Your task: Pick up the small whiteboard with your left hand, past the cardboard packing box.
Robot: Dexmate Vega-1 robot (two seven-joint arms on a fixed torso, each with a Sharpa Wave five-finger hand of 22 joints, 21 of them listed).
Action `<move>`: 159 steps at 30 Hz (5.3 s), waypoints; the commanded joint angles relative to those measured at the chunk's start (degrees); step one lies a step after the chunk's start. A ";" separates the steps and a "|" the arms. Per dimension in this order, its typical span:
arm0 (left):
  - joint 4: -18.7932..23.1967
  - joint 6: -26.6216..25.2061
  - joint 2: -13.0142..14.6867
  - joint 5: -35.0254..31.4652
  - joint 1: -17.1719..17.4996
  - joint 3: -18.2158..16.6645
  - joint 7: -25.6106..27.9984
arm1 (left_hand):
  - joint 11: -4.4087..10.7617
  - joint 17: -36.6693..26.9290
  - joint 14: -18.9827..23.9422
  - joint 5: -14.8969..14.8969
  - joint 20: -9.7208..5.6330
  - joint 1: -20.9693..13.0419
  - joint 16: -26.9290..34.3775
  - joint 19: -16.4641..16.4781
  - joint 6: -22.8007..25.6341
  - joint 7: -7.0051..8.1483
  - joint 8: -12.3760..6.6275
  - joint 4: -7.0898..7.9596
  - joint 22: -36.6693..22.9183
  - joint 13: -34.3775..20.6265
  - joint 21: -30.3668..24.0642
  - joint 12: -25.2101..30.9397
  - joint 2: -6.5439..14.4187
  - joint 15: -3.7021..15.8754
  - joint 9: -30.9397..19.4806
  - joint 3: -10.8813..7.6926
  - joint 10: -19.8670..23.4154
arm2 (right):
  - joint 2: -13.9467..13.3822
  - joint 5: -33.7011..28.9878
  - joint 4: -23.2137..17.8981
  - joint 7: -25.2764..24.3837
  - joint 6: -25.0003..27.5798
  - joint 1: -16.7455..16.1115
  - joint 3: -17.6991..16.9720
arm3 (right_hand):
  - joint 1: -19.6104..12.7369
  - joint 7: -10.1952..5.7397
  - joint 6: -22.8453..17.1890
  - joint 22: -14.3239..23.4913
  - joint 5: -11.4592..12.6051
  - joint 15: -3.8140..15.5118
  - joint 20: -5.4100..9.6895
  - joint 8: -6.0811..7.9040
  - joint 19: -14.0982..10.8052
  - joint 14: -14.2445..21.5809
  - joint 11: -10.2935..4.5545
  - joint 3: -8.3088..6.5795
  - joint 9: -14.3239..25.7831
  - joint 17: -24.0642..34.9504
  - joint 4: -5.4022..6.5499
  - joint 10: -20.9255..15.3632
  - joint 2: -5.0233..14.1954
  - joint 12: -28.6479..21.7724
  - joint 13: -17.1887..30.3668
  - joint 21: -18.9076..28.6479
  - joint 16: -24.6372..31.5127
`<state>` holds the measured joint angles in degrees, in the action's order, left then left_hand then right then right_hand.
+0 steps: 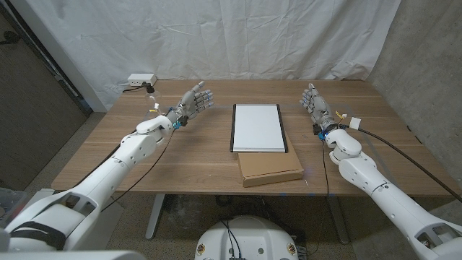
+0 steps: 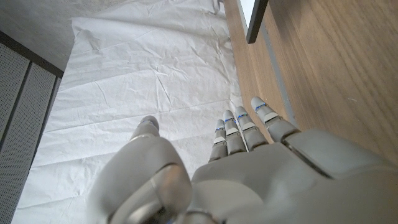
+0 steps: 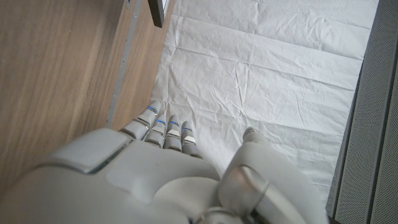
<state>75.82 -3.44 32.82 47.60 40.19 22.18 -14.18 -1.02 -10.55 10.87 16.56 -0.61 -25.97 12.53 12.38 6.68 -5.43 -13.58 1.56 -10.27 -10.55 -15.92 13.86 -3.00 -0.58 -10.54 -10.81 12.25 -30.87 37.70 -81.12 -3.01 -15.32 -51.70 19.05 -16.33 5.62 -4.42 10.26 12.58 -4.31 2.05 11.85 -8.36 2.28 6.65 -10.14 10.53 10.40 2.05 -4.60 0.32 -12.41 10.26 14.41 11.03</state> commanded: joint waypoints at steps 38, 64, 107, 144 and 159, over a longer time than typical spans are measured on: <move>-6.61 -10.02 -1.78 6.96 -5.61 -0.07 -8.62 | -4.90 -0.29 2.72 -1.54 5.99 1.99 -0.41 5.66 0.87 -4.41 1.47 0.06 -0.03 -0.42 -0.23 -1.09 -3.55 -4.63 -0.29 3.81 1.76 | -1.43 0.46 -3.70 -1.76 0.47 -2.31 -1.64 | -0.93 0.33 -1.23 0.29 -0.58 0.21 0.09 0.00 -1.13 0.99 0.10 -0.16 0.27 0.29 -0.65 -1.82 0.43 -0.39 0.30 -0.36 0.18; -26.74 -13.64 -8.92 6.36 -15.72 1.48 -20.09 | -7.36 -0.34 -0.04 -1.36 8.27 2.22 -1.75 3.40 -2.78 -6.22 2.79 0.19 -0.06 -0.56 1.94 -2.65 -4.01 -7.06 -0.45 5.28 -1.58 | -0.87 -0.43 -5.48 -3.67 0.55 -2.41 -1.57 | -1.02 0.23 -1.45 0.31 -0.70 0.24 -0.04 -0.08 -1.52 1.41 0.17 -0.12 0.28 0.32 -0.87 -2.26 0.53 -0.42 0.32 -0.51 0.21; -49.50 -12.27 -17.85 -2.11 -27.27 3.48 -30.66 | -11.54 -0.22 -0.39 0.00 12.82 -7.45 -1.50 6.15 -7.55 -6.49 2.22 3.95 -0.09 -0.55 4.36 -2.32 3.71 -11.31 -0.53 28.73 -4.96 | -0.36 0.25 -4.85 -2.58 -0.30 -2.56 -1.56 | -0.99 -0.07 -1.45 0.35 -0.87 0.24 -0.16 -0.29 -1.74 1.77 0.01 -0.01 0.30 0.39 -1.12 -2.49 0.69 -0.29 0.34 -0.90 0.17; -56.18 -10.45 -23.98 -9.66 -29.74 -0.14 -26.74 | -11.53 -0.19 0.78 -1.39 12.90 -11.03 -1.58 7.44 -7.13 -6.52 2.24 3.25 -0.12 -0.60 4.37 -2.40 4.70 -11.28 -0.57 28.21 -4.34 | -0.82 1.18 -4.83 -1.27 -0.28 -2.73 -1.83 | -0.95 -0.10 -1.57 0.37 -0.96 0.27 -0.19 -0.36 -1.96 1.98 -0.06 0.09 0.31 0.42 -1.34 -2.77 0.80 -0.23 0.35 -1.19 0.11; -56.28 -9.07 -25.55 -11.74 -30.05 -0.83 -24.50 | -11.48 -0.20 1.87 -3.46 12.94 -18.72 -1.51 8.53 -6.51 -6.57 2.20 0.84 -0.18 -0.89 4.22 -2.17 6.59 -11.28 -0.62 27.00 -3.23 | -0.90 1.55 -4.65 -0.94 -0.67 -3.02 -2.12 | -0.91 -0.04 -1.58 0.38 -0.98 0.28 -0.19 -0.40 -2.02 2.01 -0.01 0.16 0.32 0.43 -1.43 -2.84 0.84 -0.18 0.36 -1.32 0.06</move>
<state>19.69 -13.76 8.28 38.27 10.33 21.97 -40.82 -12.18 -10.67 11.84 13.66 12.30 -42.30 10.75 19.89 -0.17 -6.76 -11.09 3.45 -10.25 -11.08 -11.64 11.33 2.92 -11.77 -11.08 16.39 8.46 -31.81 39.04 -86.14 -4.18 -15.72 -54.51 17.23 -16.85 5.74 -5.53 10.53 11.64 -4.10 1.94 11.59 -9.89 3.90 6.44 -9.73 10.52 10.52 0.88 -6.86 0.85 -12.41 10.53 13.08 11.03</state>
